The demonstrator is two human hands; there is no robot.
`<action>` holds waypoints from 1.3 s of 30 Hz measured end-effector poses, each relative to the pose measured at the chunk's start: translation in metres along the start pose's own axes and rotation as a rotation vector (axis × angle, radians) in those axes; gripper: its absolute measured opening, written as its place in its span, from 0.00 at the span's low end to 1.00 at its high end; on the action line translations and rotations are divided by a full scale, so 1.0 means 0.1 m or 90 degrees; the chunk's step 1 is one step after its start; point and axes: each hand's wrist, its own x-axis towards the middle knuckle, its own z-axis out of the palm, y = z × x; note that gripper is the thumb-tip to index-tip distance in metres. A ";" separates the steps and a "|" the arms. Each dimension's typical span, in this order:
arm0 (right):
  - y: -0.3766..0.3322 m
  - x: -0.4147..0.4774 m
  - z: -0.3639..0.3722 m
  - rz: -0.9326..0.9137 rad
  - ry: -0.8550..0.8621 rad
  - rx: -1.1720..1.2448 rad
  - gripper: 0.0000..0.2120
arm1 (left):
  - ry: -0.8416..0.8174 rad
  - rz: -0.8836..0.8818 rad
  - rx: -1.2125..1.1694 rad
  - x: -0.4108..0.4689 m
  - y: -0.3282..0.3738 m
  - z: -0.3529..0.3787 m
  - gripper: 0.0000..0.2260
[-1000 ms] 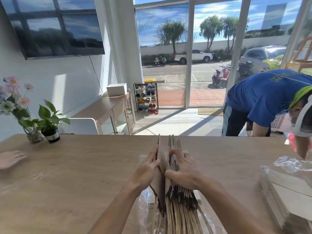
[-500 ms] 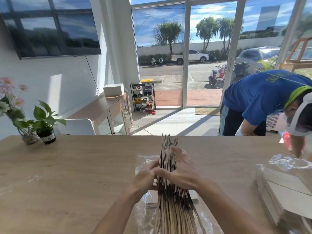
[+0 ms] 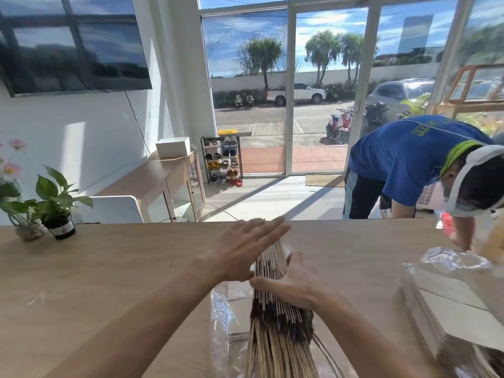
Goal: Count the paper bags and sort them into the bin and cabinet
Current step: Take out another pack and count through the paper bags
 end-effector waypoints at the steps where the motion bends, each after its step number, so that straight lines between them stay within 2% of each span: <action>1: 0.04 -0.02 -0.04 0.019 -0.034 0.039 0.49 | -0.004 0.051 0.057 0.05 0.01 -0.04 0.54; 3: 0.16 -0.06 -0.10 0.037 -0.119 0.181 0.38 | -0.038 0.127 0.132 0.14 0.05 -0.07 0.51; 6: 0.48 -0.06 -0.13 0.033 -0.189 0.388 0.30 | -0.083 0.192 0.180 0.26 0.10 -0.10 0.46; 9: 0.77 -0.09 -0.01 0.077 -0.235 0.527 0.21 | -0.058 0.266 0.167 0.35 0.11 -0.12 0.30; 11: 0.93 -0.11 0.12 0.106 -0.256 0.558 0.21 | -0.067 0.276 0.127 0.40 0.10 -0.11 0.21; 14: 1.07 -0.17 0.22 0.100 -0.263 0.602 0.22 | -0.102 0.274 0.016 0.41 0.06 -0.08 0.15; 17: 1.18 -0.22 0.07 0.085 -0.293 0.746 0.20 | -0.085 0.239 -0.087 0.36 -0.04 -0.11 0.11; 19: 1.26 -0.21 -0.01 0.011 -0.269 0.796 0.22 | -0.078 0.182 -0.179 0.30 -0.14 -0.13 0.09; 20: 1.31 -0.24 -0.08 -0.049 -0.184 0.813 0.25 | -0.065 0.154 -0.212 0.28 -0.19 -0.12 0.08; 21: 1.42 -0.26 -0.07 -0.098 -0.140 0.909 0.27 | -0.038 0.130 -0.248 0.25 -0.23 -0.11 0.06; 22: 1.56 -0.28 -0.10 -0.102 -0.087 0.969 0.27 | -0.012 0.107 -0.294 0.22 -0.27 -0.09 0.05; 23: 1.63 -0.28 -0.13 -0.152 -0.056 0.918 0.23 | 0.005 0.079 -0.355 0.18 -0.29 -0.07 0.05; 25: 1.46 -0.25 -0.23 -0.105 -0.181 0.902 0.14 | 0.032 0.029 -0.492 0.05 -0.26 -0.09 0.10; 26: 1.48 -0.23 -0.33 -0.149 -0.252 0.944 0.17 | 0.043 0.014 -0.553 -0.01 -0.23 -0.08 0.14; 27: 1.47 -0.27 -0.35 -0.164 -0.267 0.990 0.22 | 0.055 0.003 -0.608 -0.06 -0.20 -0.06 0.17; 28: 1.43 -0.36 -0.41 -0.184 -0.192 0.952 0.26 | 0.066 -0.019 -0.651 -0.11 -0.18 0.01 0.20; 29: 1.42 -0.44 -0.45 -0.128 -0.118 0.961 0.29 | 0.071 -0.053 -0.695 -0.15 -0.15 0.07 0.21; 31: 1.41 -0.45 -0.46 -0.187 -0.106 0.982 0.30 | 0.076 -0.121 -0.769 -0.22 -0.12 0.24 0.18; 32: 1.38 -0.46 -0.39 -0.234 -0.010 0.844 0.30 | 0.078 -0.151 -0.792 -0.24 -0.10 0.31 0.16; 33: 1.31 -0.43 -0.36 -0.244 0.039 0.742 0.32 | 0.079 -0.178 -0.813 -0.27 -0.06 0.34 0.15; 34: 1.23 -0.41 -0.28 -0.282 -0.024 0.726 0.35 | 0.078 -0.199 -0.839 -0.30 -0.03 0.38 0.14; 35: 1.19 -0.40 -0.29 -0.265 -0.060 0.716 0.38 | 0.079 -0.218 -0.867 -0.34 0.02 0.40 0.13; 37: 1.07 -0.38 -0.28 -0.299 -0.046 0.597 0.42 | 0.061 -0.268 -0.925 -0.43 0.14 0.48 0.11; 39: 1.00 -0.40 -0.22 -0.267 0.016 0.530 0.42 | 0.023 -0.322 -0.978 -0.53 0.29 0.60 0.14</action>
